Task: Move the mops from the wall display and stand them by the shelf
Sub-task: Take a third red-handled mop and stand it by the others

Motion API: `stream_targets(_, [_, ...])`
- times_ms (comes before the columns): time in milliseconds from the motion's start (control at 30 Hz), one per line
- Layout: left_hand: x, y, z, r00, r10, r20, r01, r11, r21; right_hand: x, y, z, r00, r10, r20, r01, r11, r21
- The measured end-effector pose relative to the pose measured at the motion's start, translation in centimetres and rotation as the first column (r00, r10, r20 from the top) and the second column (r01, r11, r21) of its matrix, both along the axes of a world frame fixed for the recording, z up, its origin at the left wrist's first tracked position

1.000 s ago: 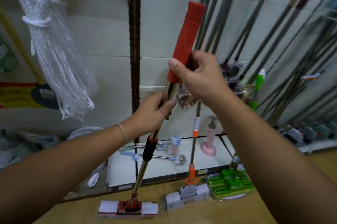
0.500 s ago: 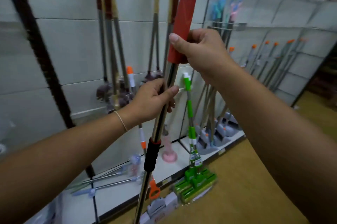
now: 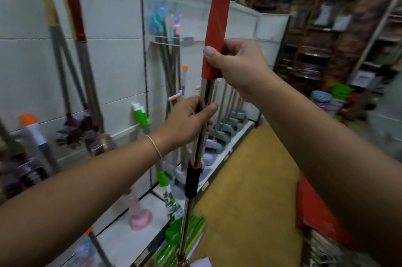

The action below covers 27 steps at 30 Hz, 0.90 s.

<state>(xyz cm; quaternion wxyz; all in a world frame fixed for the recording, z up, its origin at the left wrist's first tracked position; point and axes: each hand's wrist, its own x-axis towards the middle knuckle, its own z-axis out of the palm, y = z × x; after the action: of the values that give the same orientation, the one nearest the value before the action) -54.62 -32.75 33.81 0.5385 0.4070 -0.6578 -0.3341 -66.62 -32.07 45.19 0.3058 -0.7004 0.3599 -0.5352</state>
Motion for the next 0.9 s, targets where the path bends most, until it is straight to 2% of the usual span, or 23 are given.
stream_targets(167, [-3.6, -7.9, 1.3, 0.986, -0.157, 0.056, 0.157, 0.988, -0.005, -3.6, -5.3, 0.8, 0.978, -0.200, -0.063, 0.198, 0.980, -0.035])
stream_targets(333, [-6.9, -14.4, 3.0, 0.946, -0.306, 0.109, 0.304, 0.952, 0.038, -6.5, -10.7, 1.7, 0.951, -0.303, -0.066, 0.300, 0.953, -0.053])
stream_targets(500, [-10.5, -20.2, 3.3, 0.914, -0.405, 0.041, 0.400, 0.912, 0.095, -10.4, -15.8, 1.5, 0.931, -0.352, -0.100, 0.348, 0.936, -0.055])
stream_targets(700, [-17.3, -27.2, 3.4, 0.924, -0.382, 0.028, 0.376, 0.918, 0.130, -17.4, -23.5, 0.5, 0.926, -0.360, -0.112, 0.362, 0.932, -0.006])
stream_targets(900, [-25.2, -36.6, 3.3, 0.929, -0.358, 0.096, 0.338, 0.924, 0.176, -25.7, -32.4, 0.2, 0.938, -0.338, -0.079, 0.341, 0.940, 0.019])
